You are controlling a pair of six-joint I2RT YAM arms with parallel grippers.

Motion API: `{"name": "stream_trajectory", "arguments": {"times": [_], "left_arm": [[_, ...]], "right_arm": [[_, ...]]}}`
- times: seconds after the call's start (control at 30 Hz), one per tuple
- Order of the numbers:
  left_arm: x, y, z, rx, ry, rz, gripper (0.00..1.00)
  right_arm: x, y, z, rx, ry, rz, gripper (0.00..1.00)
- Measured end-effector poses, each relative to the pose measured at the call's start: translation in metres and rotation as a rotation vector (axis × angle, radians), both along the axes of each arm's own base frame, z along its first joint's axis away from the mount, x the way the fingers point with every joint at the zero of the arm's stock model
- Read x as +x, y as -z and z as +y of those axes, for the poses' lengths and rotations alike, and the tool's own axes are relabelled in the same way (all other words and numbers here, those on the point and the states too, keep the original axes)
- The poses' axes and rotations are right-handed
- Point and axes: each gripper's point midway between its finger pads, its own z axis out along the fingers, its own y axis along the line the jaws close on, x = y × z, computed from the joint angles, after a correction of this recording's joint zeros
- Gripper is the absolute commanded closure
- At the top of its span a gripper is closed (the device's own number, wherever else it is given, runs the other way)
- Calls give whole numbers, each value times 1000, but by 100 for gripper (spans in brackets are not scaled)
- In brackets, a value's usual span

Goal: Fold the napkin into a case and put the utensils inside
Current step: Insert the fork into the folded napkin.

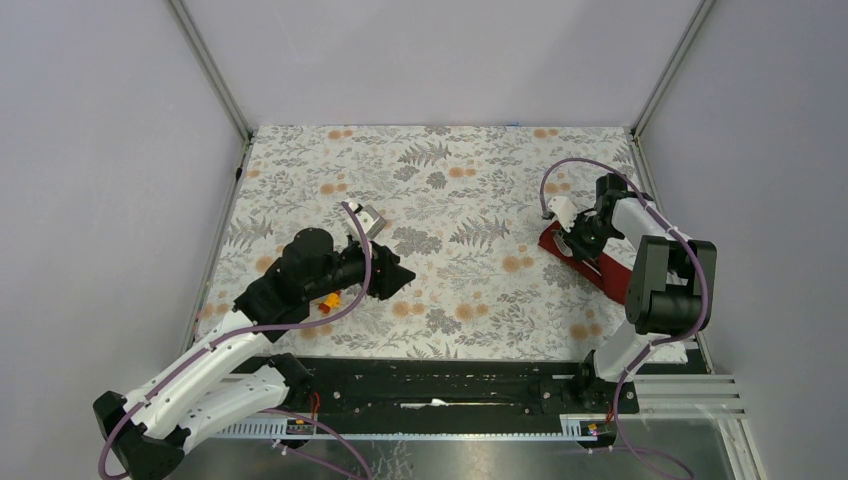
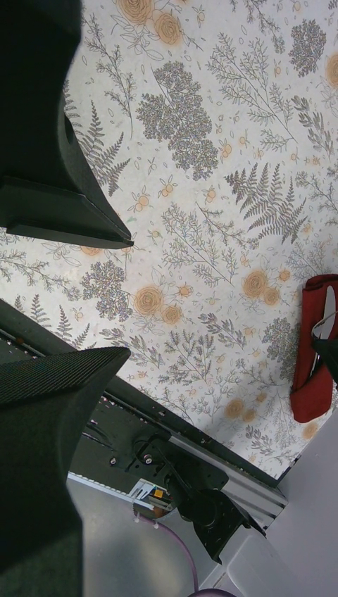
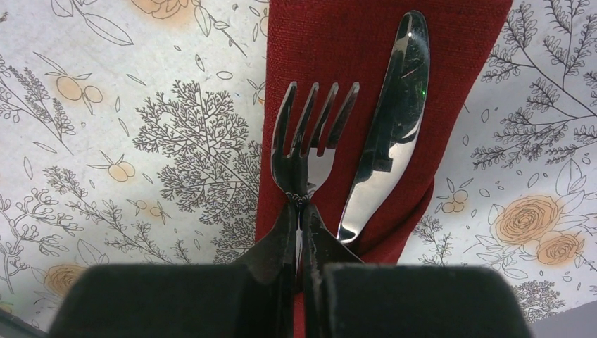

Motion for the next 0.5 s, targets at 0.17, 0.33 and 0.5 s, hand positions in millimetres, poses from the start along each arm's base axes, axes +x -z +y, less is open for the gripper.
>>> {"name": "stream_trajectory", "arguments": {"times": [0.17,0.33,0.5], "left_arm": [[0,0,0,0,0,0,41],[0,0,0,0,0,0,41],[0,0,0,0,0,0,41]], "right_arm": [[2,0,-2,-4,6,-6,100],[2,0,-2,-3,12,-8,99],[3,4,-2,0,18,2,97]]}}
